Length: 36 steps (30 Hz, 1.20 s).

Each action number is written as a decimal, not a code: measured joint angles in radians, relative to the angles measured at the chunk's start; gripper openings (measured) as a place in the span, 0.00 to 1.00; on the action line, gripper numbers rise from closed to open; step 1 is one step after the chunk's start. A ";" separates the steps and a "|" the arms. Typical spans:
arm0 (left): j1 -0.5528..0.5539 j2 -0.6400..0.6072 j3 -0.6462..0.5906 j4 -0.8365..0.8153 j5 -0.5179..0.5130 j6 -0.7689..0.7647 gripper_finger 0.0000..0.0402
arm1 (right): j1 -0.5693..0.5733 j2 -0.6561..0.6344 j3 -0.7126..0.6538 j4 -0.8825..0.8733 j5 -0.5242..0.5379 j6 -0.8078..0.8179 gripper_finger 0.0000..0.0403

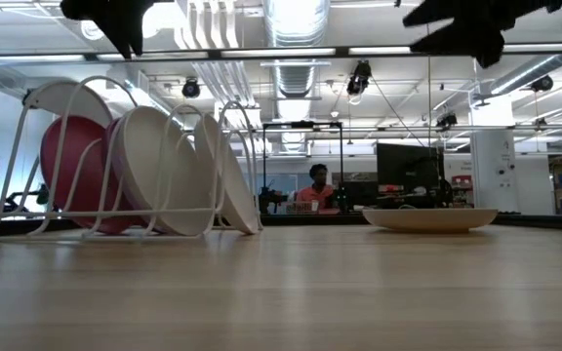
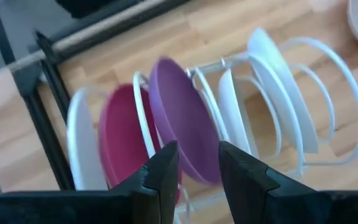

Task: Sort dishes
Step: Adjust the white dish rack

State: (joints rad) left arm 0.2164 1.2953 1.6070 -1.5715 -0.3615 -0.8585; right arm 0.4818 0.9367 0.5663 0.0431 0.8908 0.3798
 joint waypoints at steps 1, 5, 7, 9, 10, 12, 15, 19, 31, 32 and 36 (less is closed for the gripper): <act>-0.008 0.006 0.011 0.001 -0.021 0.011 0.26 | -0.011 0.000 0.000 -0.035 0.000 0.043 0.62; -0.038 0.029 0.054 0.023 -0.167 0.098 0.26 | -0.073 0.020 0.000 -0.215 -0.009 0.219 0.60; -0.049 0.043 0.076 0.048 -0.241 0.162 0.26 | -0.118 0.042 -0.001 -0.282 -0.039 0.277 0.59; -0.056 0.055 0.089 0.105 -0.291 0.251 0.26 | -0.163 0.075 -0.001 -0.333 -0.078 0.312 0.59; -0.059 0.059 0.090 0.154 -0.307 0.309 0.26 | -0.185 0.096 -0.001 -0.348 -0.094 0.315 0.59; -0.061 0.067 0.083 0.265 -0.307 0.447 0.26 | -0.226 0.137 -0.001 -0.366 -0.129 0.318 0.60; -0.061 0.080 0.074 0.417 -0.303 0.645 0.26 | -0.287 0.199 -0.001 -0.376 -0.209 0.329 0.61; -0.054 0.098 0.074 0.515 -0.375 0.805 0.26 | -0.354 0.283 -0.001 -0.380 -0.272 0.346 0.62; -0.031 0.100 0.073 0.459 -0.250 0.886 0.26 | -0.388 0.375 -0.001 -0.279 -0.349 0.362 0.58; -0.038 0.098 0.071 0.438 -0.229 0.855 0.26 | -0.375 0.368 -0.001 -0.229 -0.354 0.353 0.58; -0.089 0.099 0.058 0.326 -0.105 0.761 0.26 | -0.314 0.388 0.000 0.072 -0.400 0.292 0.54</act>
State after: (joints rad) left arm 0.1279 1.3939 1.6648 -1.2450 -0.4668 -0.0974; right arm 0.1674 1.3251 0.5659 0.1147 0.4908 0.6714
